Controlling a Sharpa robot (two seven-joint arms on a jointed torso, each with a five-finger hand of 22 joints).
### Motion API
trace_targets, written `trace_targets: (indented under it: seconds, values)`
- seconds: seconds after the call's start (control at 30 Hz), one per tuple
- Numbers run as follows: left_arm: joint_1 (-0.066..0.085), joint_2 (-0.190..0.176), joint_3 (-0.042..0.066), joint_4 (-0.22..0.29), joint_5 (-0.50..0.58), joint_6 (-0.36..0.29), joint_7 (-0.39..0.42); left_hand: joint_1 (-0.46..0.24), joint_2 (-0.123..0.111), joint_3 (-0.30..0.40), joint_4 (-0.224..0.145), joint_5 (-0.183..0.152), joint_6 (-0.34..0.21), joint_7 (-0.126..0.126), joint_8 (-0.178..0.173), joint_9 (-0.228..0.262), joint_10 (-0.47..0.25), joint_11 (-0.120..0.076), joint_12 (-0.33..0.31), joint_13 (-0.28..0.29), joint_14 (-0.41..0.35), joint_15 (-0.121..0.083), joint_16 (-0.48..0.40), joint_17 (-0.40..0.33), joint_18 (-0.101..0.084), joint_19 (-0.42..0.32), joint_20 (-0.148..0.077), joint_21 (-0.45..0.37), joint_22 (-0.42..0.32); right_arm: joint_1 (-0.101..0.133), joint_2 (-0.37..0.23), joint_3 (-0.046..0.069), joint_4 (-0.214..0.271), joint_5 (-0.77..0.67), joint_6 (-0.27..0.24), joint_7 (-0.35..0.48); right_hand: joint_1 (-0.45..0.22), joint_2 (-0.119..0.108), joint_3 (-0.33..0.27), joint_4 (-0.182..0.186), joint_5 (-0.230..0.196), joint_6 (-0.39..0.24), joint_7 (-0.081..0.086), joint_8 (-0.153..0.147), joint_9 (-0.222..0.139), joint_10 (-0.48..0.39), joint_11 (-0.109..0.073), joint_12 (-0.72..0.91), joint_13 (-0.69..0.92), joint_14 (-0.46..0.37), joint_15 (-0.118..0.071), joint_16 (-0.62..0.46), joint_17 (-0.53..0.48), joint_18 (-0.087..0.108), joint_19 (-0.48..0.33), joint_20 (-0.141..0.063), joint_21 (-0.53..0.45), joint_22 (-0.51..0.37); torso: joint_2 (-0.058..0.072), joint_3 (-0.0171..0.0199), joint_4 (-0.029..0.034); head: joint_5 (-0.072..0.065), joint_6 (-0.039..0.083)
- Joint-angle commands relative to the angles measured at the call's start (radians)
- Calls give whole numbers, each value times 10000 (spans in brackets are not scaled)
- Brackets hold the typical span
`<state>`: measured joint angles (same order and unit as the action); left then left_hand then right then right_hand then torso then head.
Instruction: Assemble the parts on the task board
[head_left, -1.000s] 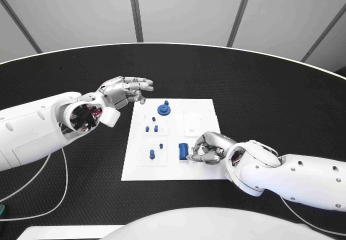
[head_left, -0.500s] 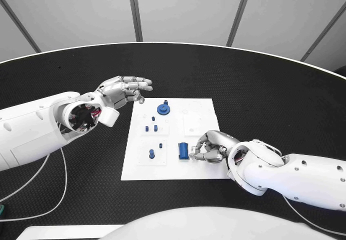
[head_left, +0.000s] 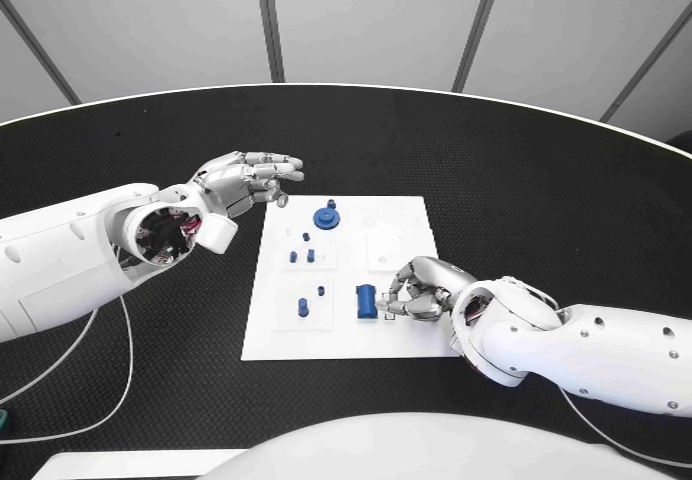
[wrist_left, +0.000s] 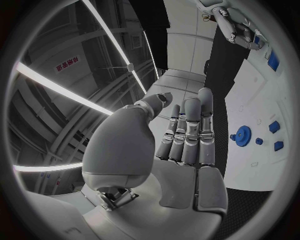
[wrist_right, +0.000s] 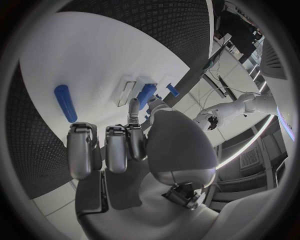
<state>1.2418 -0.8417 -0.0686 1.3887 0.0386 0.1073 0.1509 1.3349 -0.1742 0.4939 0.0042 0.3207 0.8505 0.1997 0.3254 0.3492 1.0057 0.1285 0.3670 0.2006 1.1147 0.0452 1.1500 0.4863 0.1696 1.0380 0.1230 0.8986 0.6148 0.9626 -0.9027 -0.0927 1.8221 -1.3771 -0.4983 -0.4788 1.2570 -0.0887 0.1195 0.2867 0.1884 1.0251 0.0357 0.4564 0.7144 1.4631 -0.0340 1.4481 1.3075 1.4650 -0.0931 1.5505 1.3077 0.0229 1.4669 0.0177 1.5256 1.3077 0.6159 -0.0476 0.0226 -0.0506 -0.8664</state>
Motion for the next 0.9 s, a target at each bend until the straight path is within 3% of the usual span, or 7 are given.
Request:
trace_targets:
  seconds: [0.03, 0.1, 0.17, 0.23, 0.4, 0.67, 0.9]
  values:
    - [0, -11, 0, -9, 0, -10, 7, 18, 45, -29, 10, 24, -63, 1, -62, 14, -68, -33, 25, 13, -92, -1, 36, -13, 155, -6, 86, -48, -13, 25, -345, 56, 179, 0, -363, 266, 279, 12, 166, -14, 248, -209, 59, -163, -84, 354, 27, -383, 1660, 968, -11, -11, 2204, -66, 801, -46, -147, 2163, -24, -11, -34, -61, 24]
    - [0, -25, 0, -10, 0, -19, 11, 18, 45, -29, 10, 24, -63, 1, -62, 14, -68, -33, 25, 13, -92, -1, 36, -13, 155, -6, 86, -48, -13, 128, -622, 83, 313, 0, -549, 510, 418, -41, 253, 2, 344, -317, 133, -303, -161, 220, 87, -663, 1500, 953, 39, -47, 2138, -43, 764, -8, -240, 2095, -23, 0, -36, -131, 67]
    - [0, -36, 0, -15, 1, -25, 13, 18, 45, -29, 10, 24, -63, 1, -62, 14, -68, -33, 25, 13, -92, -1, 36, -13, 155, -6, 86, -48, -13, 207, -922, 98, 468, 0, -668, 646, 580, -116, 361, 8, 379, -678, 346, -691, -360, 96, 244, -915, 1359, 946, 171, -61, 2116, -29, 737, 67, -308, 2049, -18, 14, -46, -182, 100]
    - [0, -41, 0, -20, 1, -30, 14, 18, 45, -29, 10, 24, -63, 1, -62, 14, -68, -33, 25, 13, -92, -1, 36, -13, 155, -6, 86, -48, -13, 253, -1218, 105, 612, -1, -735, 731, 839, -124, 513, -58, 448, -749, 401, -888, -472, 64, 310, -980, 1325, 939, 219, -77, 2087, -16, 716, 128, -361, 2013, -27, 11, -63, -211, 105]
    - [-1, -32, -1, -33, 1, -29, 19, 18, 45, -29, 10, 24, -63, 1, -62, 14, -68, -33, 25, 13, -92, -1, 36, -13, 155, -6, 86, -48, -13, 316, -1990, 109, 762, -2, -787, 766, 1135, -150, 743, -82, 488, -579, 404, -1043, -591, 131, 320, -869, 1394, 952, 246, -49, 2144, -37, 752, 184, -277, 2082, -32, 6, -106, -263, 116]
    - [-2, -25, -1, -42, 1, -15, 23, 18, 45, -29, 10, 24, -63, 1, -62, 14, -68, -33, 25, 13, -92, -1, 36, -13, 155, -6, 86, -48, -13, 221, -2271, 38, 448, -3, -674, 406, 951, -244, 779, 36, 597, -463, 430, -1163, -678, 127, 343, -902, 1378, 947, 265, -60, 2124, -30, 744, 204, -305, 2066, -13, 56, -87, -311, 98]
    - [-3, -36, -1, -19, 1, -9, 28, 18, 45, -29, 10, 24, -63, 1, -62, 14, -68, -33, 25, 13, -92, -1, 36, -13, 155, -6, 86, -48, -13, 62, -2090, -23, 222, -3, -477, -71, 443, -365, 693, 55, 665, -344, 447, -1277, -743, 117, 363, -947, 1358, 941, 283, -76, 2098, -20, 732, 225, -345, 2044, -11, 20, -67, -352, 40]
